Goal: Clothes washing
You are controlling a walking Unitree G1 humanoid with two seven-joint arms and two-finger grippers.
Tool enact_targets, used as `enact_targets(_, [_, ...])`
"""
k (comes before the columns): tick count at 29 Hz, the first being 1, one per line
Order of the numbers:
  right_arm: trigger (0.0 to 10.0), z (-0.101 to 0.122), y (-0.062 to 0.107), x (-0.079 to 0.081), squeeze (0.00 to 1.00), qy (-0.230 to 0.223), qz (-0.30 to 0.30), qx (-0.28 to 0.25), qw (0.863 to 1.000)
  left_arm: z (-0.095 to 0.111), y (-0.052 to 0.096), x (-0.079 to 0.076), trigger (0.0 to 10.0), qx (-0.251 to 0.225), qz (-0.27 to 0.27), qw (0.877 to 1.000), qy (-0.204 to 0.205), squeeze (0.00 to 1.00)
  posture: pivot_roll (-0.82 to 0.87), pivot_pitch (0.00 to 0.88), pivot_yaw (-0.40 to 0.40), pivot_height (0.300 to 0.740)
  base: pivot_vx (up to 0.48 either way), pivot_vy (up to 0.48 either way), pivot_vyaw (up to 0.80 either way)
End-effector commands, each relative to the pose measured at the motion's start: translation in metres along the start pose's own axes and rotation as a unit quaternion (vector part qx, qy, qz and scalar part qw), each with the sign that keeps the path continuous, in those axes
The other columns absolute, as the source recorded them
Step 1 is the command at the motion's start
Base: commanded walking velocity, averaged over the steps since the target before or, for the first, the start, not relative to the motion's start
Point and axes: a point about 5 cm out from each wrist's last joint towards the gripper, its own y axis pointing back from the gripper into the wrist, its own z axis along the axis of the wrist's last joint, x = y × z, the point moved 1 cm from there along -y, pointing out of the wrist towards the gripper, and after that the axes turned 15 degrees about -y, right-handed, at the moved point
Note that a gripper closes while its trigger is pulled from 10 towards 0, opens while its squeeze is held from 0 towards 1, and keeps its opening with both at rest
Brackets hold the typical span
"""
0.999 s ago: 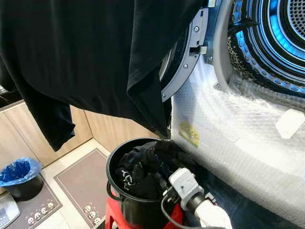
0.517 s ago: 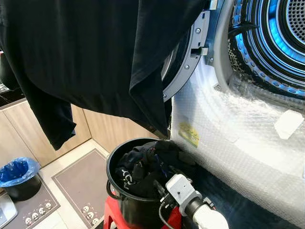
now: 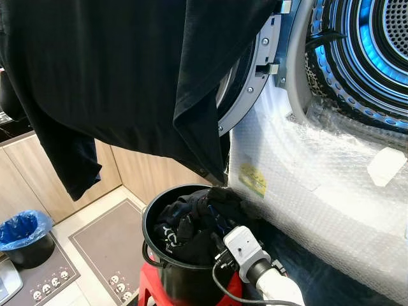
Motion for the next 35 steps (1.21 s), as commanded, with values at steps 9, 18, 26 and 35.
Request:
enact_targets(9, [0.0,0.001,-0.004,-0.007,0.0,-0.014,-0.016,0.002,1.0,-0.014,0.002,-0.009,10.0,0.028,-0.015,0.999,0.007,0.0,-0.1,0.0,0.017,0.74,0.0,0.0,0.0])
enact_targets(18, [0.0,0.007,-0.002,-0.001,0.0,-0.006,0.013,-0.022,1.0,-0.015,0.002,-0.008,10.0,0.03,-0.014,0.999,0.0,0.0,-0.1,0.0,0.024,0.74,0.0,0.0,0.0])
enact_targets(26, [0.0,0.019,0.004,0.004,0.0,-0.027,0.07,-0.051,0.996,-0.015,0.002,-0.007,10.0,0.031,-0.015,0.999,-0.001,0.0,-0.11,0.0,0.026,0.74,0.0,0.0,0.0])
enact_targets(35, [0.0,0.035,0.013,0.01,0.0,-0.07,0.156,-0.081,0.982,-0.013,0.002,-0.006,10.0,0.031,-0.013,0.999,-0.002,0.0,-0.11,0.0,0.029,0.74,0.0,0.0,0.0])
